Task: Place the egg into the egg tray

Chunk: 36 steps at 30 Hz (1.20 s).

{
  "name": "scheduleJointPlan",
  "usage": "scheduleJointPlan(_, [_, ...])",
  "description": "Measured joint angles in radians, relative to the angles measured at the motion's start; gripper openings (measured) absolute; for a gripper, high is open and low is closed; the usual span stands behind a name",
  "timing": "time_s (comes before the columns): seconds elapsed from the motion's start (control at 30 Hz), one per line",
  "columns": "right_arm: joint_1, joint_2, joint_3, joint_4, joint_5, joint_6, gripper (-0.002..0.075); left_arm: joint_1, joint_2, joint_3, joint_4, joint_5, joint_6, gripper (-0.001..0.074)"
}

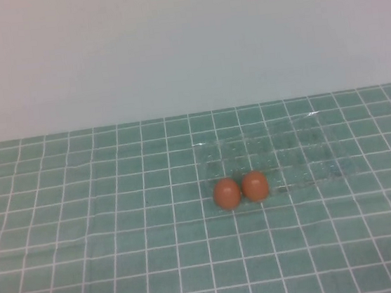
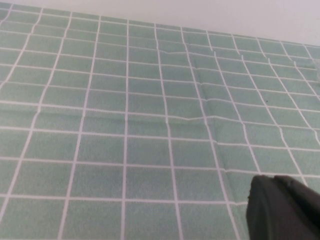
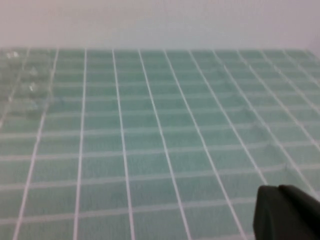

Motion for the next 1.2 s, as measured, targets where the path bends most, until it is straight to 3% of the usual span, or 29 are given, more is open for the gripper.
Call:
scheduleJointPlan(0.13, [0.000, 0.000, 0.000, 0.002, 0.068, 0.000, -0.0001, 0.000, 0.000, 0.000, -0.002, 0.000, 0.000, -0.0001])
scheduleJointPlan(1.2, [0.000, 0.000, -0.002, 0.002, 0.073, 0.000, -0.0001, 0.000, 0.000, 0.000, -0.002, 0.000, 0.000, -0.0001])
